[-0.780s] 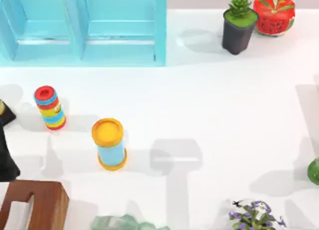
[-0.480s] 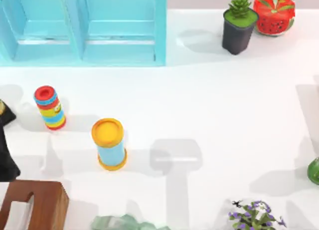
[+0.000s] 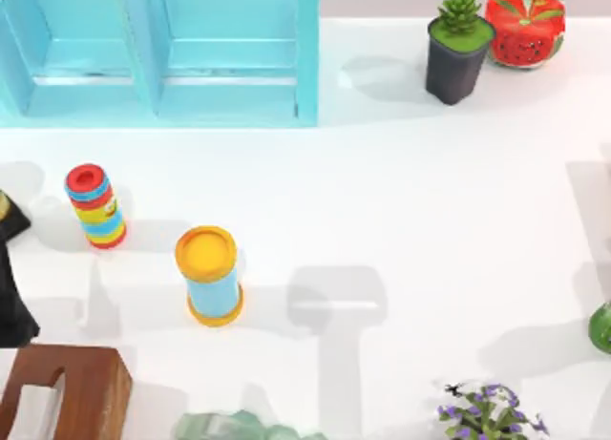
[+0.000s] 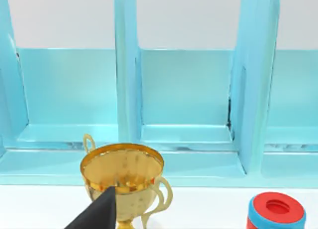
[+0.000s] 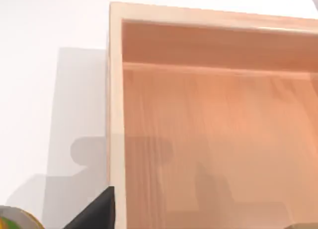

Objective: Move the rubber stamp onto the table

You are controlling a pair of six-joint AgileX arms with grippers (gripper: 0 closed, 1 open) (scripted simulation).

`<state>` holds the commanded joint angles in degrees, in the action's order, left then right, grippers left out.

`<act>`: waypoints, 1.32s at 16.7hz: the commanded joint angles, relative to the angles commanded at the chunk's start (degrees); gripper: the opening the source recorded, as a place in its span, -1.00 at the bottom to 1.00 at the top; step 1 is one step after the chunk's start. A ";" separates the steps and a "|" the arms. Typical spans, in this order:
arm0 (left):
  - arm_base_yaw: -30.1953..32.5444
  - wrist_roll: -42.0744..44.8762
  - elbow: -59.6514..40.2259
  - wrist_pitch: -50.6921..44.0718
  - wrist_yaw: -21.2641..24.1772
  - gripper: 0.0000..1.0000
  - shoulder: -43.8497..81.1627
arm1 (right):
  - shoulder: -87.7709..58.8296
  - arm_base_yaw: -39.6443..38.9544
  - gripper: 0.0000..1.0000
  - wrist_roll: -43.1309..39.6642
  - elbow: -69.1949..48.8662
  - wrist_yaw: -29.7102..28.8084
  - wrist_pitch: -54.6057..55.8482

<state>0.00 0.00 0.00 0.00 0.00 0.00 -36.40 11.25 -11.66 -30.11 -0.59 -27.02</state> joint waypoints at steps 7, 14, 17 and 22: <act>0.00 0.00 0.00 0.00 0.00 1.00 0.00 | -34.54 10.03 1.00 -10.41 -26.45 -0.04 -25.85; 0.00 0.00 0.00 0.00 0.00 1.00 0.00 | -56.71 17.25 1.00 -16.18 -44.66 0.22 -42.16; 0.00 0.00 0.00 0.00 0.00 1.00 0.00 | -59.44 18.03 1.00 -17.19 -47.13 0.60 -44.31; 0.00 0.00 0.00 0.00 0.00 1.00 0.00 | -59.31 17.77 1.00 -17.10 -46.82 0.56 -44.01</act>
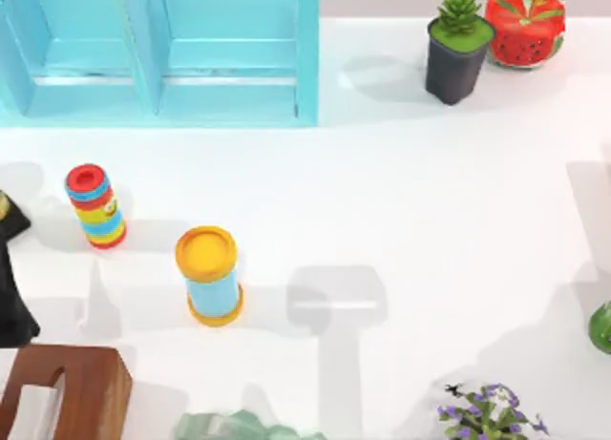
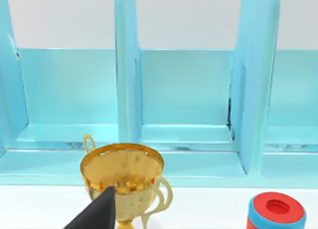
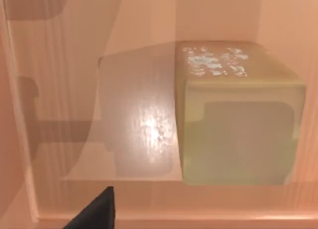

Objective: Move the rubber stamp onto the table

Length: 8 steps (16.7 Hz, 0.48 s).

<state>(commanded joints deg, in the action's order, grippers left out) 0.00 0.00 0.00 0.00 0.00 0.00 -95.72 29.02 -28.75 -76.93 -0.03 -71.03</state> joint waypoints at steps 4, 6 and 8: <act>0.00 0.00 0.00 0.00 0.00 1.00 0.00 | -1.71 0.05 1.00 0.14 4.63 0.05 6.14; 0.00 0.00 0.00 0.00 0.00 1.00 0.00 | -3.09 0.04 1.00 0.18 8.23 0.04 11.16; 0.00 0.00 0.00 0.00 0.00 1.00 0.00 | -4.52 0.03 1.00 0.20 11.92 0.04 16.85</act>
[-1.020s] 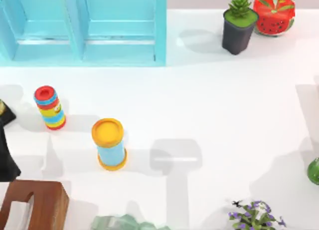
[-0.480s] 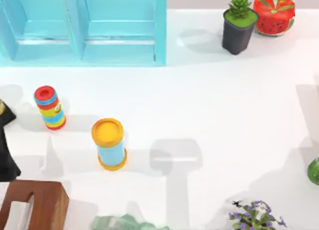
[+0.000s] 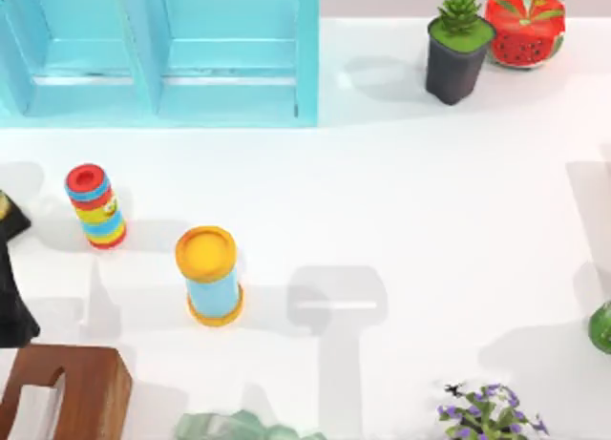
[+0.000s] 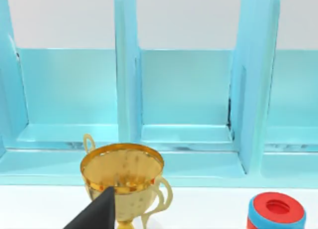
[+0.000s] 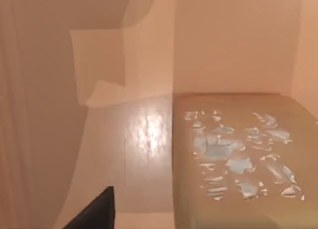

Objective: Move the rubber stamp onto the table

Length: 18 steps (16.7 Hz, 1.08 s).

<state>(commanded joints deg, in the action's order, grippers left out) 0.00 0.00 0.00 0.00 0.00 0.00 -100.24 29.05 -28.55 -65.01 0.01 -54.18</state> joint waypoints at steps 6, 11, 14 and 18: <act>0.00 0.00 0.00 0.00 0.00 1.00 0.00 | -1.75 0.01 1.00 0.02 4.31 -0.02 5.54; 0.00 0.00 0.00 0.00 0.00 1.00 0.00 | -1.75 0.01 0.40 0.02 4.31 -0.02 5.54; 0.00 0.00 0.00 0.00 0.00 1.00 0.00 | -1.75 0.01 -0.06 0.02 4.31 -0.02 5.54; 0.00 0.00 0.00 0.00 0.00 1.00 0.00 | -1.75 0.01 -0.66 0.02 4.31 -0.02 5.54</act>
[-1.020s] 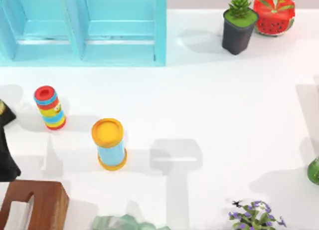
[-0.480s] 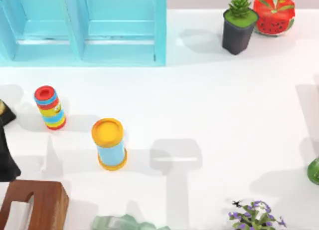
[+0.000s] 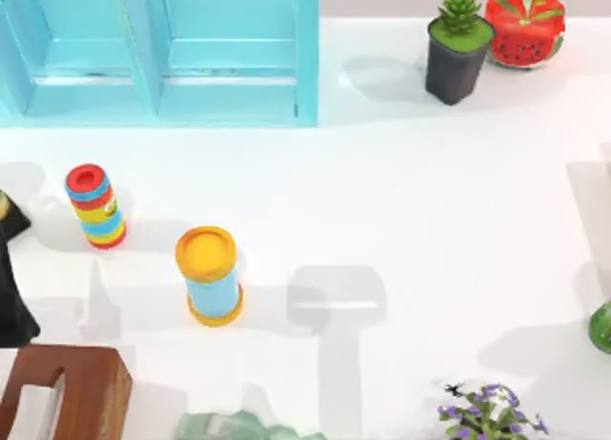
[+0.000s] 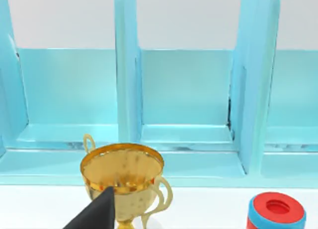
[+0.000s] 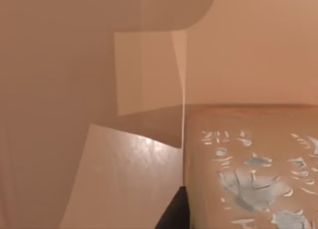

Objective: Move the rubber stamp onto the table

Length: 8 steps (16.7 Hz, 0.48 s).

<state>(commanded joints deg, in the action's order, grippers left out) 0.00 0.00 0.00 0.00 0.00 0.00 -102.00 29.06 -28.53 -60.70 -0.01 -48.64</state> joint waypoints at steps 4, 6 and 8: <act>0.00 0.00 0.00 0.00 0.00 1.00 0.00 | 0.00 0.00 -1.00 0.00 0.00 0.00 0.00; 0.00 0.00 0.00 0.00 0.00 1.00 0.00 | 0.00 0.00 -1.00 0.00 0.00 0.00 0.00; 0.00 0.00 0.00 0.00 0.00 1.00 0.00 | 0.00 0.00 -1.00 0.00 0.00 0.00 0.00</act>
<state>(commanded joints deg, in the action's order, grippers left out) 0.00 0.00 0.00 0.00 0.00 0.00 -102.00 29.06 -28.53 -60.70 -0.01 -48.64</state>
